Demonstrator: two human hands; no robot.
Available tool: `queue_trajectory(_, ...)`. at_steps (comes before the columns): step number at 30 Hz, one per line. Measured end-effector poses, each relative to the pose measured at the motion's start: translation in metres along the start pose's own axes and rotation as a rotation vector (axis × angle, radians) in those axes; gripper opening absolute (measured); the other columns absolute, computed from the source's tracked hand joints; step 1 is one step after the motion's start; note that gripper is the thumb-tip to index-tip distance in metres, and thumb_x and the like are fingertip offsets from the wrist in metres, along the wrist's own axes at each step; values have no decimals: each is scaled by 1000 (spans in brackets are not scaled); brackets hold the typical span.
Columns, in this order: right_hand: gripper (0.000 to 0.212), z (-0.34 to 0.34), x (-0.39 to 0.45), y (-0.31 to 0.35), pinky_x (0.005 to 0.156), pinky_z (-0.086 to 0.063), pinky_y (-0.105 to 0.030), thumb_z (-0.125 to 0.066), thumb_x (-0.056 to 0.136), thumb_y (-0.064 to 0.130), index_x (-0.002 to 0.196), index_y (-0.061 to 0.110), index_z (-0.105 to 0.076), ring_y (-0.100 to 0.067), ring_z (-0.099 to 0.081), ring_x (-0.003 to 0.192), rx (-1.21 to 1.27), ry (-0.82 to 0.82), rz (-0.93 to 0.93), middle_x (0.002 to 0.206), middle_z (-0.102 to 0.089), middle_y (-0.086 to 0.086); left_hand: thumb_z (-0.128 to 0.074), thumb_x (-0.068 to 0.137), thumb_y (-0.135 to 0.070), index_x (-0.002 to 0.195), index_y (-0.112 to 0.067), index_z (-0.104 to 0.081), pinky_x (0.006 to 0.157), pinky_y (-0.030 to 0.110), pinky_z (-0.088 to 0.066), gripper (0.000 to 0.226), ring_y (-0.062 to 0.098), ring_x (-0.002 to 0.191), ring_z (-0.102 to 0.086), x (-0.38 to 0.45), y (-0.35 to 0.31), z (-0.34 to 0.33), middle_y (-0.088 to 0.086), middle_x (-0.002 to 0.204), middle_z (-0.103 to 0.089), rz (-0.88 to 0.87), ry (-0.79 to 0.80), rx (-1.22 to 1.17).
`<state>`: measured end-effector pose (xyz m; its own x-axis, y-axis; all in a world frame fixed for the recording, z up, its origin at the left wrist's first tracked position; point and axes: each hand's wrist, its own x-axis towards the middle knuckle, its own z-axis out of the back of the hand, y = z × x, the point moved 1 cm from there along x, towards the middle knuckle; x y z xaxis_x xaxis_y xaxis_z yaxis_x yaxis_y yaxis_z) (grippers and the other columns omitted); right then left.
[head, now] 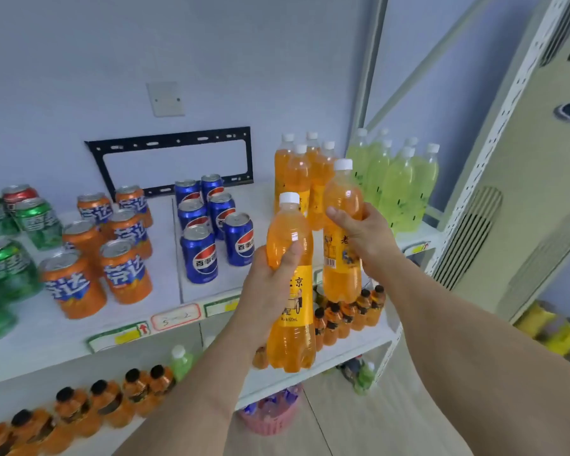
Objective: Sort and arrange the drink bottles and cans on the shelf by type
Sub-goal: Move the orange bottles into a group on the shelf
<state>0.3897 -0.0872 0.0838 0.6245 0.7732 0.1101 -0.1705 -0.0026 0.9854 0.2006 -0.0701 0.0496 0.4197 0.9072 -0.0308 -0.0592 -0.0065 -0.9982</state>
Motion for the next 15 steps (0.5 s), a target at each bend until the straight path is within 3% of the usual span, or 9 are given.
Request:
queue_trajectory(4,62,20,57,-12,82,-57,-38,-84,70,45,119,18,-59,-17,-70,94,36,36,-21,105,-72,2,-49,72,-85,129,-42,-41,96,46,-52,72,12,108,-61,48,-1,-32,-14,118,-60,-31,-40,22)
queue_trajectory(9,99,29,114,-21,92,-54,-49,-88,44,65,127,22,-55,-21,-69,102,82,127,-28,113,-71,4,-51,62,-90,135,-33,-42,89,39,-54,92,11,103,-63,93,-10,-56,-9,118,-62,-72,-141,79)
queue_trajectory(12,82,31,138,-28,94,-54,-44,-88,63,49,132,21,-53,-16,-68,104,101,192,-11,115,-70,6,-61,65,-80,136,-33,-41,86,36,-53,88,10,103,-62,112,-11,-65,-10,119,-61,-67,-206,81)
queue_trajectory(15,68,32,157,-37,93,-54,-45,-86,70,38,128,21,-55,-16,-68,101,125,264,-21,111,-71,6,-68,61,-77,132,-34,-43,90,45,-56,87,15,102,-67,125,-10,-72,-9,116,-65,-56,-265,58)
